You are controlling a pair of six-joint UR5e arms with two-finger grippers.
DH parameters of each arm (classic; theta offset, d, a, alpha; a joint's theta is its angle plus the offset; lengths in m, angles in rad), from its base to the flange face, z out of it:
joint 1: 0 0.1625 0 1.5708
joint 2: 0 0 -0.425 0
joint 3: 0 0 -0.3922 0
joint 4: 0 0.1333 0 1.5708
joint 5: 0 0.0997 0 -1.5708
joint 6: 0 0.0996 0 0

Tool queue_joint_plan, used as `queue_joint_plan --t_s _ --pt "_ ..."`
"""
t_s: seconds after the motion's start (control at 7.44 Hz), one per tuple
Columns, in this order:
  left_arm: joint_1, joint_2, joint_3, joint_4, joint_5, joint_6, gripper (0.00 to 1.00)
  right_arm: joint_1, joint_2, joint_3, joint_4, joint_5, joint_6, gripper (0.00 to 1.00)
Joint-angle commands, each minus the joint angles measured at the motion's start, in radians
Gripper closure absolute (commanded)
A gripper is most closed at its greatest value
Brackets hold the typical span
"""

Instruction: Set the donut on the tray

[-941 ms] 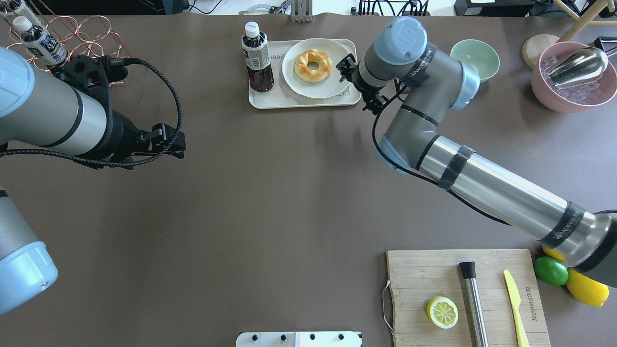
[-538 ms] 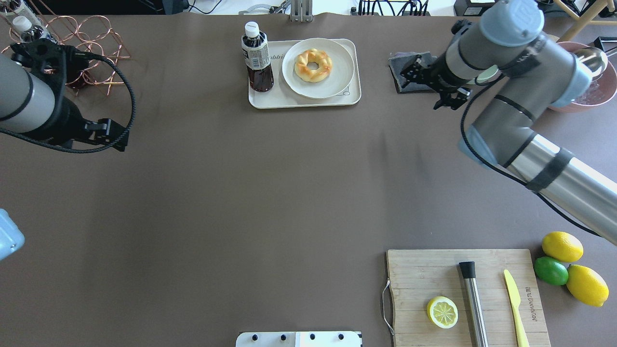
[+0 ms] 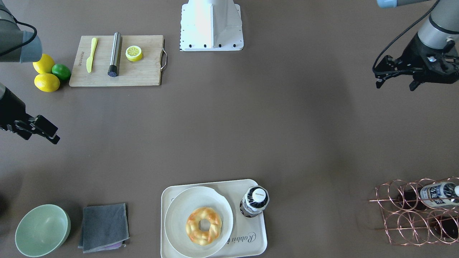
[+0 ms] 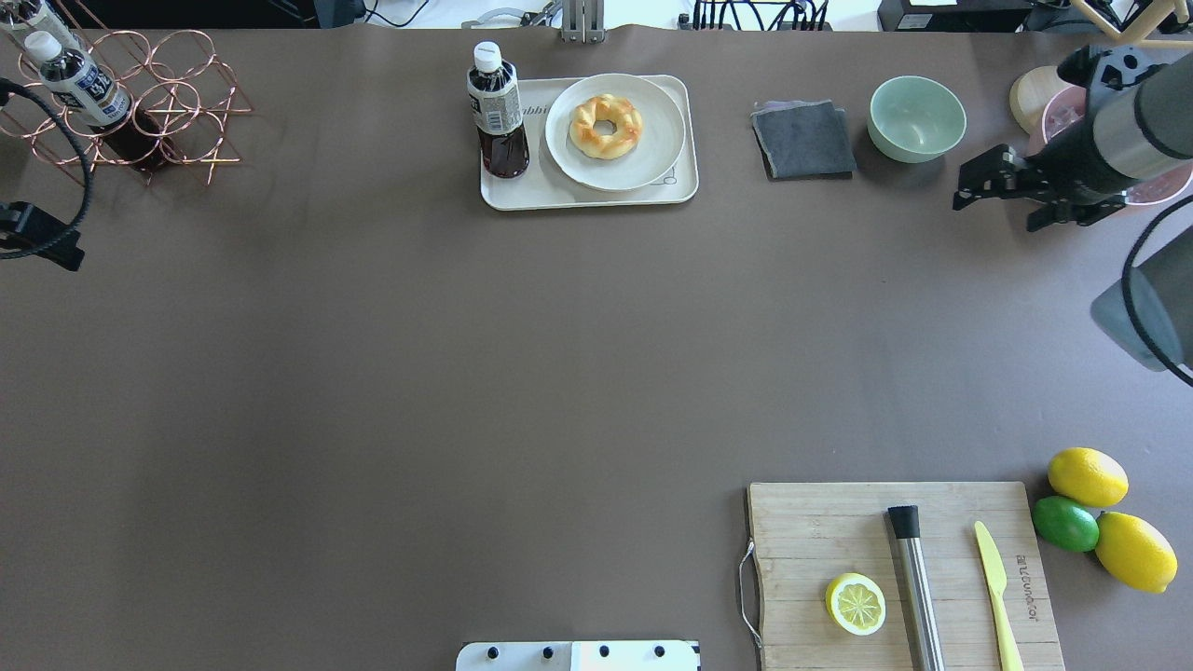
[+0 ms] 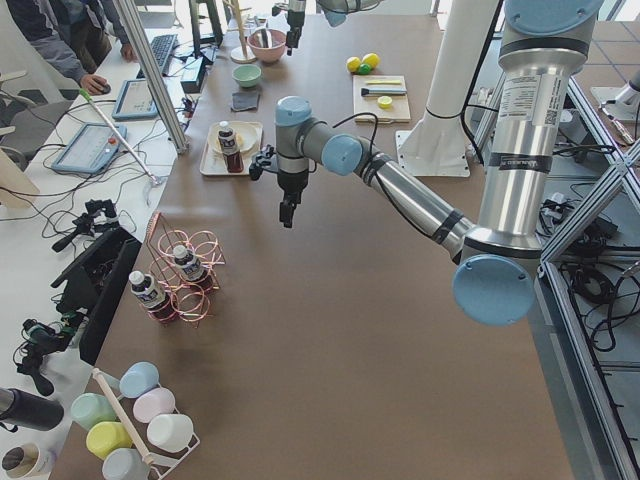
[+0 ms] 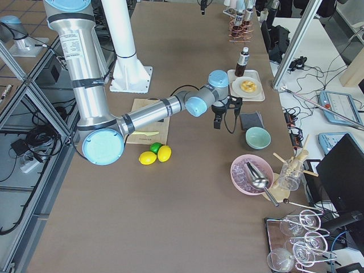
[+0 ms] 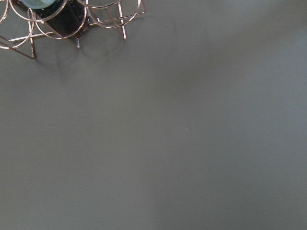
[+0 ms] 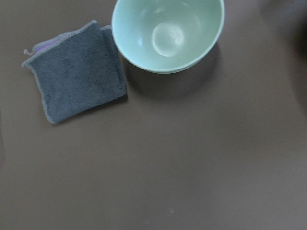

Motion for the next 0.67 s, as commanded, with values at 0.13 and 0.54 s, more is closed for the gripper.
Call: queue_joint_plan --t_s 0.13,0.54 --pt "-0.25 0.112 0.161 -0.06 -0.125 0.412 0.03 0.218 -0.136 0.033 -0.098 0.137 -0.459 0.0" --pt "-0.4 0.218 0.206 -0.092 -0.134 0.632 0.03 0.389 -0.162 0.022 -0.291 0.137 -0.884 0.0"
